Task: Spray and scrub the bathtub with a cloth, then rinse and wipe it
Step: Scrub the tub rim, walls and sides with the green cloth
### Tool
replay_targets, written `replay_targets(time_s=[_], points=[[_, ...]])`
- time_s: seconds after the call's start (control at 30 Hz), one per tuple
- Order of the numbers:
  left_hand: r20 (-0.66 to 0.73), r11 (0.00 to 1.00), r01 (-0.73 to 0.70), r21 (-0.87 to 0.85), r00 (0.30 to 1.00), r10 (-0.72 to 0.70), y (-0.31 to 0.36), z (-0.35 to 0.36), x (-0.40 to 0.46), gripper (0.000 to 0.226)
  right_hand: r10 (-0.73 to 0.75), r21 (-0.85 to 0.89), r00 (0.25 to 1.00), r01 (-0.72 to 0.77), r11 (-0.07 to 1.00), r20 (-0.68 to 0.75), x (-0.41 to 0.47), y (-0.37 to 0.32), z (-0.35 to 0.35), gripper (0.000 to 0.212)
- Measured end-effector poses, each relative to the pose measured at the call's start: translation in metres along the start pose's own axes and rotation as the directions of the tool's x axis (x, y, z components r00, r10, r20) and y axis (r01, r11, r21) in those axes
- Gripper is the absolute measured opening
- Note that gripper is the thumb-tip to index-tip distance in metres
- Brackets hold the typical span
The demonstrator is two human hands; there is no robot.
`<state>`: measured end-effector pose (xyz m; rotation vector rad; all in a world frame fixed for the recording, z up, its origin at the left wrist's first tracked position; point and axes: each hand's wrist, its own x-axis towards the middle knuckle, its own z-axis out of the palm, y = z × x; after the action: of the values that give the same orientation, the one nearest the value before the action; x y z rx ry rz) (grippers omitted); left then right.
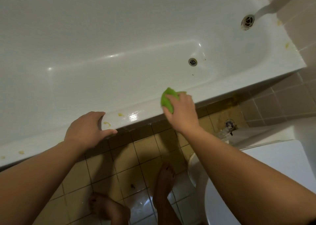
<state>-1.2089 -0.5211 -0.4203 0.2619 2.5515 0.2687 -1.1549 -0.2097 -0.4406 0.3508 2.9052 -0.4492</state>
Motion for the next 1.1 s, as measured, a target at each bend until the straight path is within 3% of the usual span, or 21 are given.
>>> replay_targets(time_s=[0.07, 0.13, 0.3, 0.5, 0.63, 0.73, 0.8, 0.83, 0.9, 1.0, 1.1], points=[[-0.009, 1.000, -0.005, -0.015, 1.000, 0.005, 0.001, 0.000, -0.001, 0.085, 0.234, 0.059, 0.964, -0.228, 0.972, -0.128, 0.008, 0.002, -0.001, 0.043], [-0.022, 0.999, -0.011, -0.030, 1.000, 0.011, 0.001, 0.001, -0.001, 0.083, 0.349, 0.144, 0.920, -0.327, 0.934, -0.180, 0.009, -0.015, 0.005, 0.037], [-0.037, 0.998, -0.005, -0.066, 0.999, 0.003, -0.004, 0.002, -0.001, 0.079, 0.039, 0.303, 0.999, -0.027, 0.953, -0.033, -0.012, -0.089, 0.029, 0.040], [-0.054, 0.994, 0.014, -0.107, 0.998, -0.020, -0.021, 0.002, -0.003, 0.079, 0.074, 0.408, 0.997, -0.056, 0.911, -0.030, -0.008, -0.133, 0.045, 0.041], [-0.070, 0.991, 0.026, -0.129, 0.997, -0.035, -0.040, 0.001, -0.011, 0.077, -0.115, 0.331, 0.993, 0.102, 0.938, 0.019, -0.024, -0.173, 0.064, 0.044], [-0.078, 0.986, 0.021, -0.164, 0.996, -0.034, -0.056, -0.001, -0.015, 0.061, -0.317, 0.204, 0.948, 0.304, 0.930, 0.035, -0.034, -0.199, 0.077, 0.039], [-0.082, 0.991, 0.024, -0.135, 0.996, -0.035, -0.065, 0.000, -0.017, 0.065, -0.372, 0.129, 0.927, 0.365, 0.922, 0.041, -0.030, -0.191, 0.073, 0.038], [-0.089, 0.993, 0.026, -0.114, 0.995, -0.036, -0.069, 0.000, -0.017, 0.070, -0.338, 0.080, 0.940, 0.334, 0.939, 0.041, -0.025, -0.180, 0.067, 0.037], [-0.077, 0.995, 0.036, -0.090, 0.996, -0.043, -0.074, 0.001, -0.016, 0.079, -0.132, 0.023, 0.990, 0.133, 0.991, -0.044, -0.012, -0.144, 0.053, 0.038], [-0.061, 0.994, 0.026, -0.106, 0.998, -0.033, -0.079, 0.004, -0.015, 0.084, 0.192, 0.029, 0.967, -0.190, 0.981, -0.165, 0.000, -0.104, 0.040, 0.036], [-0.062, 0.994, -0.009, -0.112, 0.998, 0.002, -0.085, 0.006, -0.015, 0.085, 0.262, 0.021, 0.949, -0.263, 0.965, -0.175, -0.004, -0.134, 0.050, 0.033]])
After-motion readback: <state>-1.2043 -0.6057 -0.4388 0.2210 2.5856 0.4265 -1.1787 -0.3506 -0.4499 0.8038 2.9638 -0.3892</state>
